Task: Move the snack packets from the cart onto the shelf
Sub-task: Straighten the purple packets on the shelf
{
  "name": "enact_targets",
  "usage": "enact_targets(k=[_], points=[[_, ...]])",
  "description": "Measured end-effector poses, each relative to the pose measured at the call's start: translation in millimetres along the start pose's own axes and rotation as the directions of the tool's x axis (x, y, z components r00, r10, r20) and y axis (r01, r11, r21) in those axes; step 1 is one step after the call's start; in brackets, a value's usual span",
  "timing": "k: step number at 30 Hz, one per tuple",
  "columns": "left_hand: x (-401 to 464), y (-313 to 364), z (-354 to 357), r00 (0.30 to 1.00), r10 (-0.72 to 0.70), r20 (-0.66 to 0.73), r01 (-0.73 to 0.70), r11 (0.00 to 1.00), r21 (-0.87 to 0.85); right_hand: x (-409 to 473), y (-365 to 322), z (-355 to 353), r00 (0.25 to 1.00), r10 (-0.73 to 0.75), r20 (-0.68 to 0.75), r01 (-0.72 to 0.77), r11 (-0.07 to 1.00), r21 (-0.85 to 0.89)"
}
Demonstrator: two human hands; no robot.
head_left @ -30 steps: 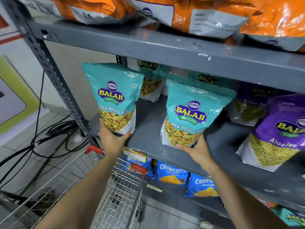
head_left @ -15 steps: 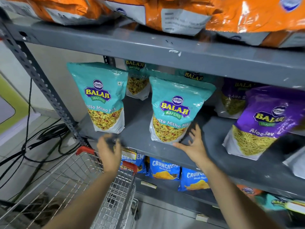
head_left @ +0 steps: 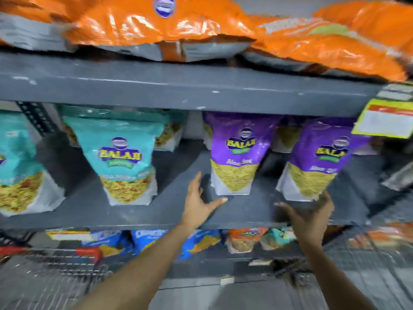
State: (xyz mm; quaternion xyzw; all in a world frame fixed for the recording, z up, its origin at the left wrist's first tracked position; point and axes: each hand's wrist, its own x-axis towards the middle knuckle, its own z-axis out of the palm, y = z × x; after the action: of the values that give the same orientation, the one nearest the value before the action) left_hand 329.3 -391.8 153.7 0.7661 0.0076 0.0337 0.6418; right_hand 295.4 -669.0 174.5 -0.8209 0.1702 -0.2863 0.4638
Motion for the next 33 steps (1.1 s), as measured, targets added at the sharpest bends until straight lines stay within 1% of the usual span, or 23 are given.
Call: enact_targets(k=[1,2,3,4,5,7,9,11,16,20,33], points=[[13.5,3.6,9.6,0.998,-0.047,0.038,0.047,0.999,0.010,17.0,14.8,-8.3,1.000,0.025,0.017,-0.024,0.999,-0.041],[25.5,7.0,16.9,0.995,-0.069,0.073,0.067,0.997,0.024,33.3,29.3,-14.4,0.995,0.088,0.044,-0.085,0.994,-0.067],[36.0,8.5,22.5,0.993,-0.069,0.096,0.068,0.998,0.016,47.8,43.4,-19.2,0.985,0.157,0.074,-0.152,0.986,-0.072],[43.1,9.7,26.8,0.991,-0.073,0.108,0.072,0.997,0.008,63.1,62.2,-21.8,0.975,0.183,0.128,-0.177,0.983,-0.057],[47.3,10.9,30.6,0.990,-0.088,0.106,0.088,0.996,0.008,75.1,70.1,-24.4,0.963,0.193,0.190,-0.189,0.981,-0.036],[50.6,9.8,36.1,0.990,-0.124,0.070,0.122,0.992,0.037,87.5,65.5,-27.9,0.950,0.164,0.267,-0.169,0.986,-0.004],[50.2,7.3,38.2,0.992,-0.123,0.026,0.120,0.989,0.081,93.8,54.2,-28.2,0.942,0.108,0.316,-0.121,0.992,0.021],[49.2,7.4,37.5,0.992,-0.128,0.010,0.126,0.987,0.104,99.1,54.7,-27.3,0.940,0.109,0.323,-0.120,0.993,0.014],[38.8,4.1,23.8,0.989,-0.144,0.025,0.139,0.979,0.148,108.4,59.3,-26.2,0.925,0.116,0.363,-0.127,0.992,0.008],[29.9,2.8,17.0,0.988,-0.152,0.038,0.146,0.981,0.125,114.3,57.5,-26.4,0.908,0.114,0.403,-0.141,0.989,0.037],[22.2,9.4,20.5,0.992,-0.124,0.028,0.118,0.980,0.158,118.1,52.7,-26.5,0.901,0.099,0.422,-0.139,0.988,0.065]])
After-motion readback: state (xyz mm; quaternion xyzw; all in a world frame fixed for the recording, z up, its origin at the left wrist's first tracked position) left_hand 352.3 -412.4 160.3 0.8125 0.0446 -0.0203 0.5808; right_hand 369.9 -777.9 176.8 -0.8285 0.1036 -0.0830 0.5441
